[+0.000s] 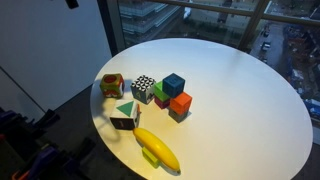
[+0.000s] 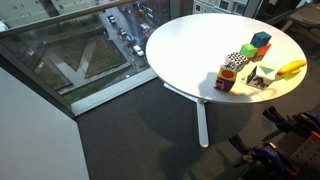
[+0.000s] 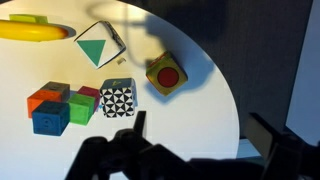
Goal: Move the blue block to the block on the left
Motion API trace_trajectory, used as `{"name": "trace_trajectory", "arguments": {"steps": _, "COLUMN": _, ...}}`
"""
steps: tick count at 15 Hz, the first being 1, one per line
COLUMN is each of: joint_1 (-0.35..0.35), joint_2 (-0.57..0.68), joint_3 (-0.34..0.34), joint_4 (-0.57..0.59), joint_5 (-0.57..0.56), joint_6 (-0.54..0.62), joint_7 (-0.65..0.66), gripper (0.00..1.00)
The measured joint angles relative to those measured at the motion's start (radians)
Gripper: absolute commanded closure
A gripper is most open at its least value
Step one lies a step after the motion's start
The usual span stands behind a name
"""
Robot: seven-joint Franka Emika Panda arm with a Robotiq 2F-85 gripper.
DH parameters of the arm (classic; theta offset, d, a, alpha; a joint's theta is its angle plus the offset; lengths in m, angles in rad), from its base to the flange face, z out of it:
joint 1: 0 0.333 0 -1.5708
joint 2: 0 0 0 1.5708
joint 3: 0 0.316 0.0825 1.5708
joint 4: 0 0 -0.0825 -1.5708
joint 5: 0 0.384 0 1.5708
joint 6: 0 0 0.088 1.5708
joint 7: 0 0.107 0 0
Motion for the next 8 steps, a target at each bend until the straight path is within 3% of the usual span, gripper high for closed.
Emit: {"name": "trace_trajectory", "arguments": {"steps": 8, "joint_1": -0.046, "joint_2": 0.232, "joint_3": -0.004, "joint_4": 0.182, "joint_5": 0.000, "joint_6": -0.001, "joint_7": 0.025, "gripper": 0.00}}
